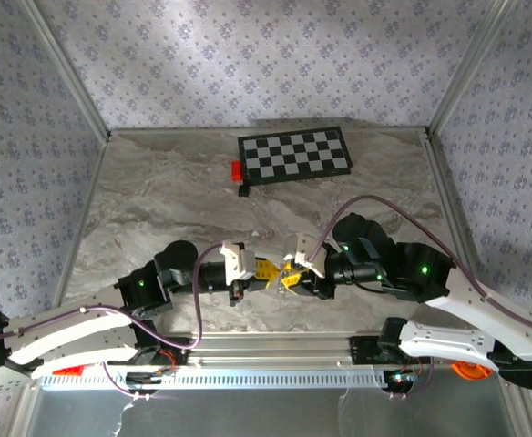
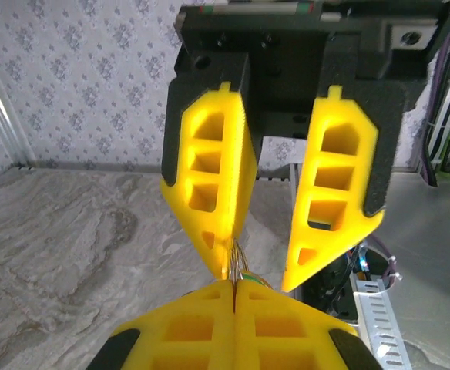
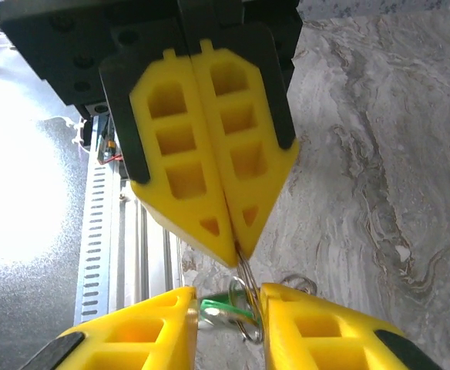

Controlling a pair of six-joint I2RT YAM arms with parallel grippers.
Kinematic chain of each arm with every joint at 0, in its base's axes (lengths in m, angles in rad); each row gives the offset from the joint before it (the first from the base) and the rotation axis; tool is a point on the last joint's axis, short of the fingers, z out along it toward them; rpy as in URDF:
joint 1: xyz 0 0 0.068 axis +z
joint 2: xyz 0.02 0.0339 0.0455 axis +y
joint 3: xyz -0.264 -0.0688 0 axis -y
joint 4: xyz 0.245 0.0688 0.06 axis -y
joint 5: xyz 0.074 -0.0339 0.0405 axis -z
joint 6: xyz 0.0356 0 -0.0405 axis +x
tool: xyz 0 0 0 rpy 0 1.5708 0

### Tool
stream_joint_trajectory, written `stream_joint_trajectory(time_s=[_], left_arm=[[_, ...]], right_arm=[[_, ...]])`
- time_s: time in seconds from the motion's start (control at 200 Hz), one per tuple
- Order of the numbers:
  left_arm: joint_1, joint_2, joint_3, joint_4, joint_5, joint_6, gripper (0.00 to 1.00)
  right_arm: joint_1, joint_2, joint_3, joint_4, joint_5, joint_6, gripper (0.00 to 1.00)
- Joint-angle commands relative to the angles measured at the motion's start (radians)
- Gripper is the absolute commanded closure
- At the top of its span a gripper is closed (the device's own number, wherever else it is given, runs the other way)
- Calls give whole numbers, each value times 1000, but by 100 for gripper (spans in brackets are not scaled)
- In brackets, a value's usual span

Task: Put the keys on the keyring

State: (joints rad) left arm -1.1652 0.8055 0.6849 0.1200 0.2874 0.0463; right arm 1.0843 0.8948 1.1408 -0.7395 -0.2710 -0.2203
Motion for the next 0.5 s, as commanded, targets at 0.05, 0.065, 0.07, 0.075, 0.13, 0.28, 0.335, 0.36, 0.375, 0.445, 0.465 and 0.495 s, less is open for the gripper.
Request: stream_joint_trajectory(time_s=[0.05,0.065,0.07,0.075,0.13,0.28,0.335,0.36,0.375,0.445,0.465,0.495], left_arm=[[-4,-28,1,96,48,-29,100],[-3,-29,2,96,50,-29,100],[-3,-28,2,96,50,-29,100],[-4,-28,3,96,50,-30,100],[-3,-29,4,98,56,-32,100],[-4,-34,2,101,64,-34,100],[-4,-35,1,104,65,-35,100],[-3,-34,1,103,67,-36,100],[-3,-35,0,103,67,-37,100],[-3,-36,-1,108,69,-37,100],[-4,-38,-3,107,68,-37,100],[-4,-38,-3,108,69,-36,100]], right_arm=[[-15,-51,-32,61,-35,42,72],[-16,-55,-33,64,-37,43,72],[-17,-55,-33,65,-37,44,72],[-18,-56,-34,65,-37,45,72],[-24,-63,-39,72,-41,48,73],[-31,-65,-36,79,-54,51,73],[-34,-68,-39,83,-63,51,75],[-34,-69,-39,85,-65,50,76],[-34,-69,-39,86,-65,50,77],[-35,-66,-43,84,-66,50,82],[-36,-68,-43,82,-66,50,84],[-37,-68,-43,80,-69,50,86]])
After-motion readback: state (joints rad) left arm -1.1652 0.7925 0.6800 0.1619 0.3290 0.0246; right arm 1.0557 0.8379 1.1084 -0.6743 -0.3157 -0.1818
